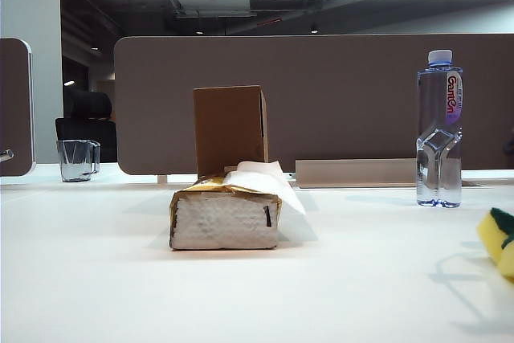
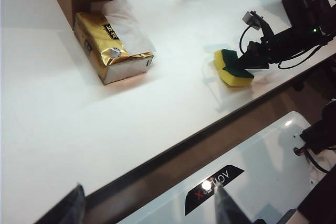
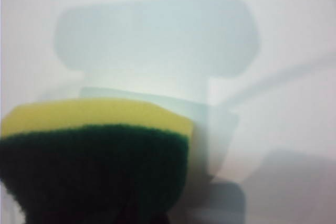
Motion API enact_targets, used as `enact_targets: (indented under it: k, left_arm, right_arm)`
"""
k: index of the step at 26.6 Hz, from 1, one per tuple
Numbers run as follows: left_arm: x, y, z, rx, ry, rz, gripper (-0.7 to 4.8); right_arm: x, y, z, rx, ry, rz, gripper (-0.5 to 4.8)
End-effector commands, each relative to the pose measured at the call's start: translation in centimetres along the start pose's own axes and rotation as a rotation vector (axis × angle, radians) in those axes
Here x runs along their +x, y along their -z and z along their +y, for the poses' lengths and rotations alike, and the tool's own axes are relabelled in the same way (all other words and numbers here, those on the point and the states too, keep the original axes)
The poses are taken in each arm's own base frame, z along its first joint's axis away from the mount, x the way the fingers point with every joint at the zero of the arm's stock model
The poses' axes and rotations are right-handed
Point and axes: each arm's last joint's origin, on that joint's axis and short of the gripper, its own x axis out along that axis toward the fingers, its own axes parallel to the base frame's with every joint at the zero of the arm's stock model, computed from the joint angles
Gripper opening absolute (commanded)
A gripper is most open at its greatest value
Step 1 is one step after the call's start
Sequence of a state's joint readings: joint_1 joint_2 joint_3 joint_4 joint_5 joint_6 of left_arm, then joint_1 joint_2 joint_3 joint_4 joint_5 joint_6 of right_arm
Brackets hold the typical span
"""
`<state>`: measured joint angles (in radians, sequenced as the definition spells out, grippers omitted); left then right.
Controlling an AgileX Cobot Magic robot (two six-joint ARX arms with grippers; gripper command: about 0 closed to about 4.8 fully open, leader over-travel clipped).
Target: Move the sponge from left to right to wipe the table, avoiding obstacles on the table, and finally reaching the bottle of mineral water.
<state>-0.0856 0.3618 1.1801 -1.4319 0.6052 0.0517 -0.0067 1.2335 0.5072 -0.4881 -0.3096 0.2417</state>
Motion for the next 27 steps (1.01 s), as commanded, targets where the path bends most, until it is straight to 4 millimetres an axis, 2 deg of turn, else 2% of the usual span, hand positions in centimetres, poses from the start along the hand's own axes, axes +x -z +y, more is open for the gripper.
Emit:
enact_targets:
  k: [1, 5, 11, 21, 27]
  left_arm:
    - [-0.1, 0.0, -0.1, 0.002, 0.001, 0.000, 3.18]
    - [-0.1, 0.0, -0.1, 0.002, 0.001, 0.000, 3.17]
    - [-0.1, 0.0, -0.1, 0.002, 0.001, 0.000, 3.17]
    - [-0.1, 0.0, 0.0, 0.002, 0.001, -0.001, 3.17]
    - [-0.1, -0.1, 0.0, 0.010, -0.003, -0.013, 3.17]
  right_arm:
    - [0.6, 1.5, -1.3, 0.035, 0.219, 0.092, -0.09]
    - [0.6, 1.2, -1.3, 0.026, 0.230, 0.052, -0.09]
    - [0.5, -0.6, -0.9, 0.008, 0.217, -0.040, -0.09]
    - [3.2, -5.4, -0.8, 0.003, 0.224, -0.038, -0.09]
    - [4.2, -9.2, -0.3, -0.019, 0.219, -0.062, -0.09]
